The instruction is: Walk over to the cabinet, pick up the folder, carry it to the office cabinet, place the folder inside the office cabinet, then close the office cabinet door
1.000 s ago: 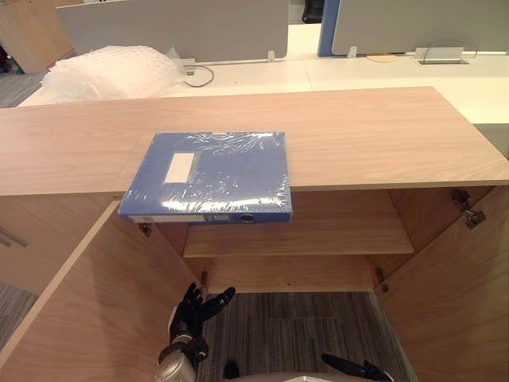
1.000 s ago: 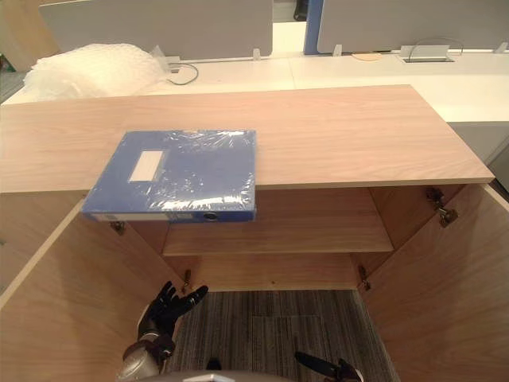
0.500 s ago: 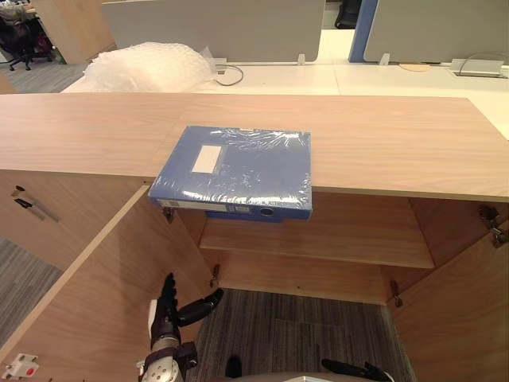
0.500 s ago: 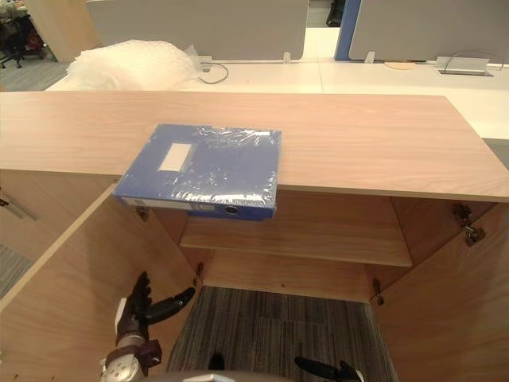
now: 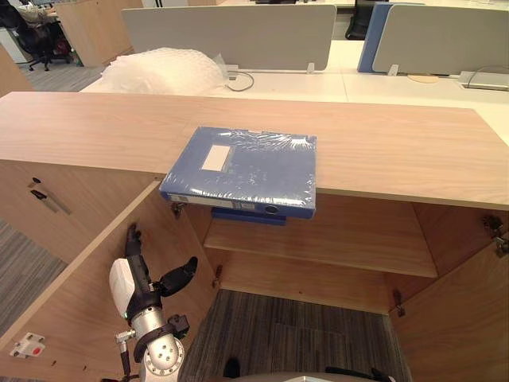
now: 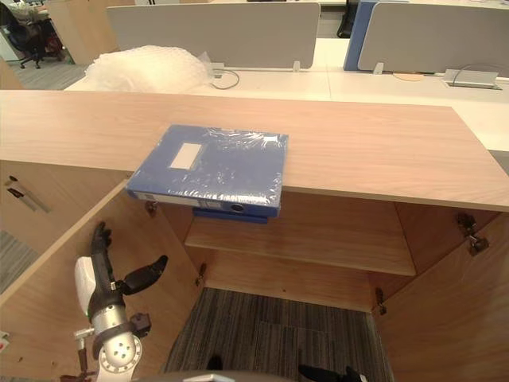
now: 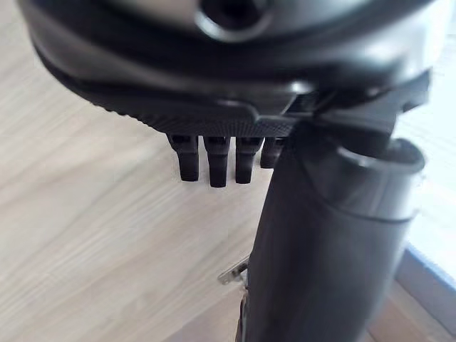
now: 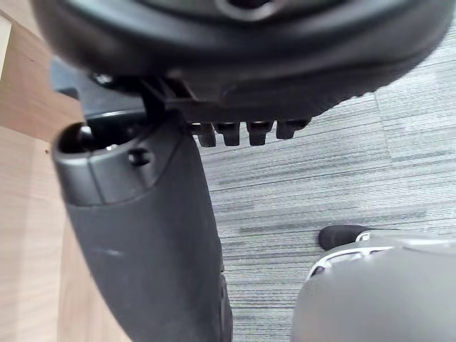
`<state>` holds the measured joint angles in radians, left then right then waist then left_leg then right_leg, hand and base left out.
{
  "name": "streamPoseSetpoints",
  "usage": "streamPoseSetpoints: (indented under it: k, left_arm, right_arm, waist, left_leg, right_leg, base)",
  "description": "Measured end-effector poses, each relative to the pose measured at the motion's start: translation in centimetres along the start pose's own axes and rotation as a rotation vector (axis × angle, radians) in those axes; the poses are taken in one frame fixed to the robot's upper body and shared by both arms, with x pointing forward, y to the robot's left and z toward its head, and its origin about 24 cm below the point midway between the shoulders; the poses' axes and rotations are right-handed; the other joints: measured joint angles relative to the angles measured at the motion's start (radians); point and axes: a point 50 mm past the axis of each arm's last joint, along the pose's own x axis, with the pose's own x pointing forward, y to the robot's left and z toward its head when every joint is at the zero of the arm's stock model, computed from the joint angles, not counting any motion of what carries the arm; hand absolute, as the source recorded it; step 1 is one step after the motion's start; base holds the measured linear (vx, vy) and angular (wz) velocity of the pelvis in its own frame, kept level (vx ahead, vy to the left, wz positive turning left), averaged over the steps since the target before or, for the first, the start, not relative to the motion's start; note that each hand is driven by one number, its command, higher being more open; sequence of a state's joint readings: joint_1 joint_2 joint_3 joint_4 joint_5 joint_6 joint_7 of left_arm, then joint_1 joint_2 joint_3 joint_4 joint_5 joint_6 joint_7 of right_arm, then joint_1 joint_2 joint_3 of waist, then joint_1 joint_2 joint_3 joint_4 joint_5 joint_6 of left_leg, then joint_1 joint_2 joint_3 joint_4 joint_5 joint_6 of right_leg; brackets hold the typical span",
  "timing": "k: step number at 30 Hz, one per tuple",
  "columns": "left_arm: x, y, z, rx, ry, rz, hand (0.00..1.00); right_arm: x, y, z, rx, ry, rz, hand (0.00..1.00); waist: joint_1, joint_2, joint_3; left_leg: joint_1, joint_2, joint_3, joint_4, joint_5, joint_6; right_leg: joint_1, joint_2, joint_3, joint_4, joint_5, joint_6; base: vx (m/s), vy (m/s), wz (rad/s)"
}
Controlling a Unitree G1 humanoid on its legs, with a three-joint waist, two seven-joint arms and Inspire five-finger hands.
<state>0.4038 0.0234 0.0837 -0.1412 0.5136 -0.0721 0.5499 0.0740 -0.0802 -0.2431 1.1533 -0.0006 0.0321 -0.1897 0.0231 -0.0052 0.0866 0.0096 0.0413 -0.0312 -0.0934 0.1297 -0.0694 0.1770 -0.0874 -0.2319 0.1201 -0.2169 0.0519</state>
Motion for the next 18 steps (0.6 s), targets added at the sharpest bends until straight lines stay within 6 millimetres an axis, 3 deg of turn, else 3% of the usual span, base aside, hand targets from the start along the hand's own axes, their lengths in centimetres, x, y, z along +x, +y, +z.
streamPoseSetpoints:
  k: [9, 18]
  left_arm:
    - [1.9, 1.0, 2.8, 0.263, -0.252, 0.110, 1.00]
    - [2.5, 0.4, 4.6, 0.363, -0.423, 0.091, 1.00]
  right_arm:
    - [0.1, 0.2, 0.6, -0.108, -0.032, 0.010, 1.00]
    - [0.2, -0.5, 0.5, -0.118, -0.024, -0.004, 1.00]
  waist:
    - [0.007, 0.003, -0.001]
    - [0.008, 0.019, -0.005]
  left_leg:
    - [-0.003, 0.009, -0.006, 0.000, 0.002, -0.004]
    - [-0.001, 0.020, -0.005, 0.000, 0.004, -0.009]
  right_leg:
    - [0.000, 0.011, -0.003, 0.002, -0.001, -0.005]
    - [-0.001, 0.020, 0.002, 0.003, -0.001, -0.014]
  base:
    - [0.00, -0.004, 0.02]
    - [-0.01, 0.000, 0.00]
